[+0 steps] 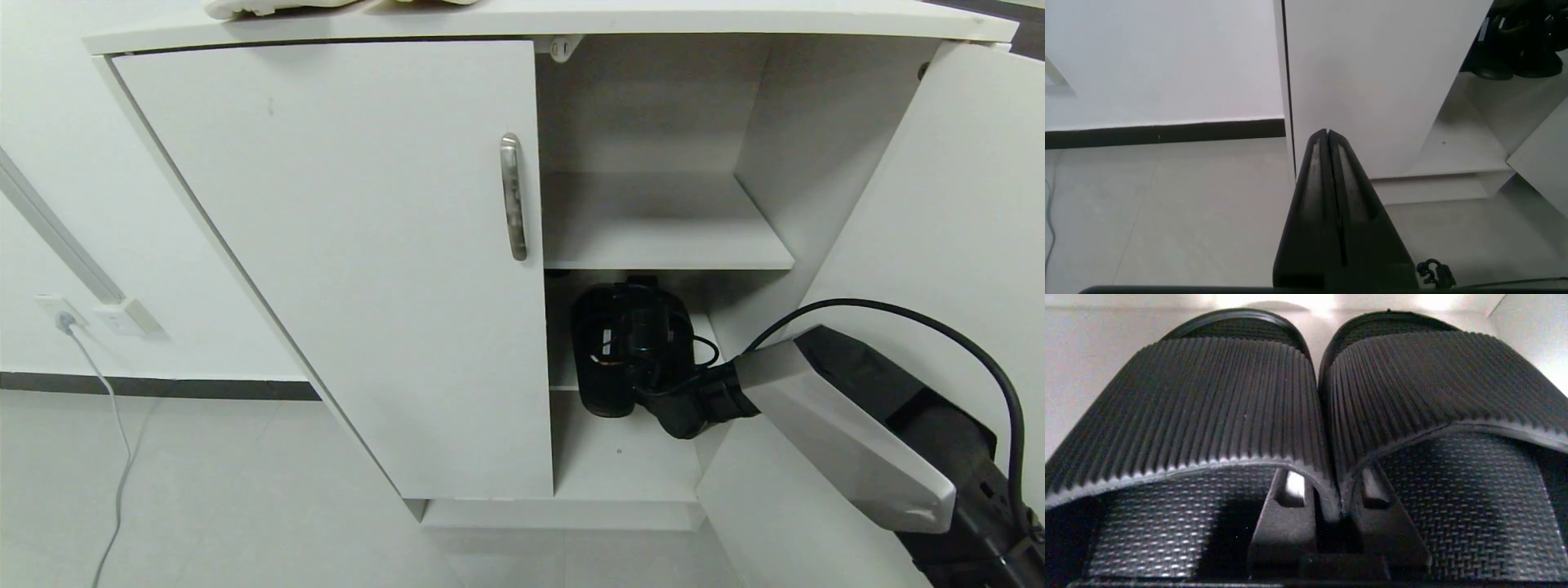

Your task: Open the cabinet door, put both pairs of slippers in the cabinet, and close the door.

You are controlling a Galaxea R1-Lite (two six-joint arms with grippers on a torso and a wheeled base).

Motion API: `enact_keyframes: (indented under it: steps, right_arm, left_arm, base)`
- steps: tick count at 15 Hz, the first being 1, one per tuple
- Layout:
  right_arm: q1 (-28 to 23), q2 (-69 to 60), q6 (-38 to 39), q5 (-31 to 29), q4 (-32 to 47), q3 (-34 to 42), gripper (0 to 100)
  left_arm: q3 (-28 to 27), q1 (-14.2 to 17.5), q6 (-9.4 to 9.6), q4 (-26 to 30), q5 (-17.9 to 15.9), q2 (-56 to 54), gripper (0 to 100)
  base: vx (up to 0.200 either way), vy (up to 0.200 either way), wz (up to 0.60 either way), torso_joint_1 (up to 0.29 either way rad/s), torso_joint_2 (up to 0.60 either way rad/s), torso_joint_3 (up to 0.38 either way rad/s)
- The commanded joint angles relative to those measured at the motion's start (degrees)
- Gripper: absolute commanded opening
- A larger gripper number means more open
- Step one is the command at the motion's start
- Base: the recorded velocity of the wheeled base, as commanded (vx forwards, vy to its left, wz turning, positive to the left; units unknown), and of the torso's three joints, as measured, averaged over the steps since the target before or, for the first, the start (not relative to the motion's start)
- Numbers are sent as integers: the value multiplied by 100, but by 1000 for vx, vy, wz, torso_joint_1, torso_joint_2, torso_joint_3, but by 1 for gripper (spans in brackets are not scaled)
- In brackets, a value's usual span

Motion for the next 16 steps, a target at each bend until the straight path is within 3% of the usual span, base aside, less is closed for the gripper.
enact_keyframes:
  steps: [1,11,12,16]
  right_arm:
    - [-27,21,-1,28,6,-32,0]
    - [-62,144,43,133,-11,-24,0]
    - [-71,171,43,133,-11,-24,100]
    - [-62,188,43,80,-29,100,100]
  left_arm:
    - [1,-1,1,0,0,-1,0]
    - [1,7,-16,0,9,-1,0]
    - [1,-1,-16,0,9,-1,0]
    - [1,-1,-16,0,9,-1,0]
  base:
    - [0,0,0,0,0,0]
    - [0,0,0,0,0,0]
    - [0,0,0,0,0,0]
    - [0,0,0,0,0,0]
